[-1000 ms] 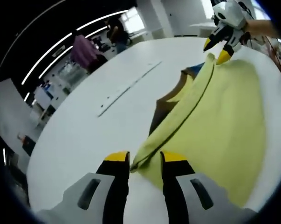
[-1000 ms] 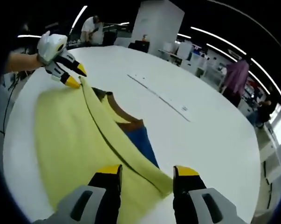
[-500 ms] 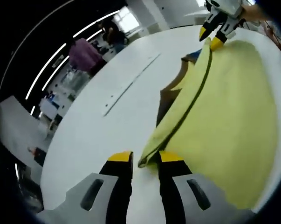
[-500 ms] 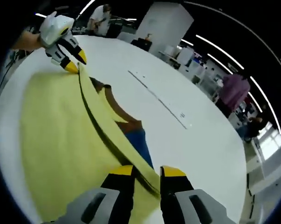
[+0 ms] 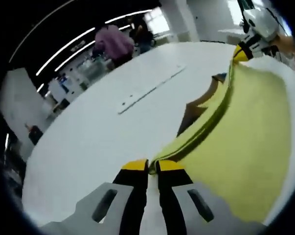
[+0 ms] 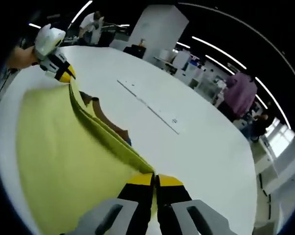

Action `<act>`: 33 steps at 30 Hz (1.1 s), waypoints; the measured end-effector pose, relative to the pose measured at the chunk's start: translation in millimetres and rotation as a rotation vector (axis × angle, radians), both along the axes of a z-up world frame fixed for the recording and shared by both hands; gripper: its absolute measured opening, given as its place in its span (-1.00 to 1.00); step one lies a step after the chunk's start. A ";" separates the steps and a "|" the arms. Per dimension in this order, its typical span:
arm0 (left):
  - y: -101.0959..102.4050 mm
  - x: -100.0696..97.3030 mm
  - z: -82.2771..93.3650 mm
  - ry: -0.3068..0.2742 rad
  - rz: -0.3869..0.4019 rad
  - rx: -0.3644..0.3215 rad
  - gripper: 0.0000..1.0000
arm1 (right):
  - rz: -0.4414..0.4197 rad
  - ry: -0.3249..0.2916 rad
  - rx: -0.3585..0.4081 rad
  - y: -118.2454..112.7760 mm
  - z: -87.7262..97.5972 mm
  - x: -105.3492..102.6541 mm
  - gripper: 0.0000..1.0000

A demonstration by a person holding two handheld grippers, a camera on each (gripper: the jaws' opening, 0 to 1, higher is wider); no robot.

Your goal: Fold the garment on the visible template until the final outline fits inside the template.

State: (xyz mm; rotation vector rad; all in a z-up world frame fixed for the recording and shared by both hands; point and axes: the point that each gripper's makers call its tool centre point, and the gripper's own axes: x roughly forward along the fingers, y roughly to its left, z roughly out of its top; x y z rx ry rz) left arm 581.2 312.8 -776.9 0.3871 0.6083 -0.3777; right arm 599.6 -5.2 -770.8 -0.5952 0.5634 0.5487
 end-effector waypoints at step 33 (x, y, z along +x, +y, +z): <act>8.3 -37.1 17.4 0.084 0.084 -0.224 0.50 | -0.259 0.353 0.473 -11.7 9.1 -47.5 0.14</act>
